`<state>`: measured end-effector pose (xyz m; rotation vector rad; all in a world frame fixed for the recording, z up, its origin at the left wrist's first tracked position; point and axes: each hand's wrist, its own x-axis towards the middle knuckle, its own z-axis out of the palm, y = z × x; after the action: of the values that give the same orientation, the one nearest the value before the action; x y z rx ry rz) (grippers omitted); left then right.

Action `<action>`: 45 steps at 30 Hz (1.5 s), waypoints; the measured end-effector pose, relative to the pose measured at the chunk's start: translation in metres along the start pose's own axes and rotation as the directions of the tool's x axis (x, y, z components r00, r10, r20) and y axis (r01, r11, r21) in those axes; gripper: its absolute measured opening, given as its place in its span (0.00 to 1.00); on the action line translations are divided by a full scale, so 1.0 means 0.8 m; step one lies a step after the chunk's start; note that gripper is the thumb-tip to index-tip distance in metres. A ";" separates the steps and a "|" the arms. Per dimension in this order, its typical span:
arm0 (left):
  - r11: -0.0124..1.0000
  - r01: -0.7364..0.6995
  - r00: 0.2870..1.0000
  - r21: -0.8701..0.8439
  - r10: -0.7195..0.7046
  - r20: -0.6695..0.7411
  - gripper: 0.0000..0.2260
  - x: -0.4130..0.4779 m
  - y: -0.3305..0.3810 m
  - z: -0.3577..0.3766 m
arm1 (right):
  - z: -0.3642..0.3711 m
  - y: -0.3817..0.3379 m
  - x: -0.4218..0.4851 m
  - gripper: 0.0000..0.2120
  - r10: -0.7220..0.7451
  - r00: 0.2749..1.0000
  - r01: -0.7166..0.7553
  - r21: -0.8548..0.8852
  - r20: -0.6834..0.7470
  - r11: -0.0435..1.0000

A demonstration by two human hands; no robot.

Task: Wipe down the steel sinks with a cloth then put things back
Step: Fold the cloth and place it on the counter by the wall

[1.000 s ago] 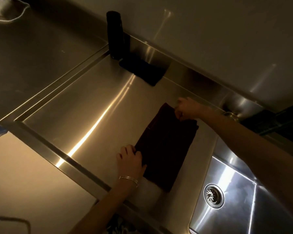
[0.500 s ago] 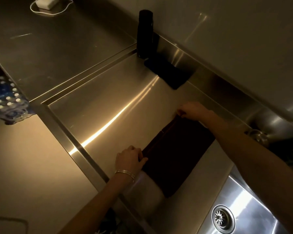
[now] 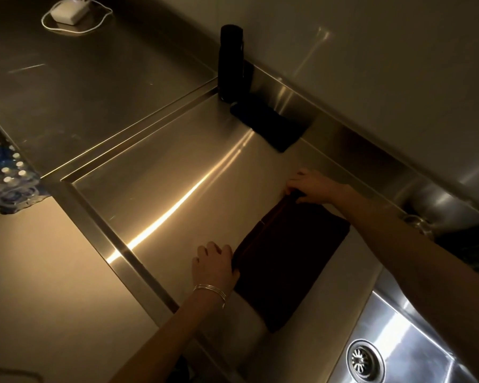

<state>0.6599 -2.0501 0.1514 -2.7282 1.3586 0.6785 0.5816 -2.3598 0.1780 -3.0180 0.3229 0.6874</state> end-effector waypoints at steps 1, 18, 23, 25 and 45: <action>0.999 -0.027 0.999 0.017 0.027 0.020 0.17 0.000 0.004 -0.003 | 0.000 0.000 -0.001 0.12 0.000 1.000 -0.001 0.022 0.009 1.000; 0.910 -0.357 0.862 -0.209 0.408 0.302 0.05 0.255 -0.051 -0.191 | -0.009 0.008 -0.076 0.15 0.509 0.839 -0.520 0.560 0.193 0.645; 0.892 -0.446 0.886 -0.074 0.452 0.107 0.06 0.312 -0.023 -0.193 | -0.015 0.020 -0.080 0.11 0.690 0.722 -0.537 0.588 -0.051 0.605; 0.877 -0.477 0.879 -0.052 0.477 -0.013 0.06 0.325 -0.016 -0.187 | -0.010 0.021 -0.076 0.10 0.752 0.651 -0.570 0.585 -0.109 0.578; 0.470 -0.795 0.373 0.384 0.877 -0.302 0.07 0.282 -0.028 -0.170 | -0.027 -0.113 -0.155 0.11 0.528 0.687 -0.356 0.403 -0.499 0.843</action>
<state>0.8465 -2.2347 0.1831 -1.8863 2.8223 -0.2085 0.5005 -2.2485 0.2492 -2.7887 1.1053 -0.3409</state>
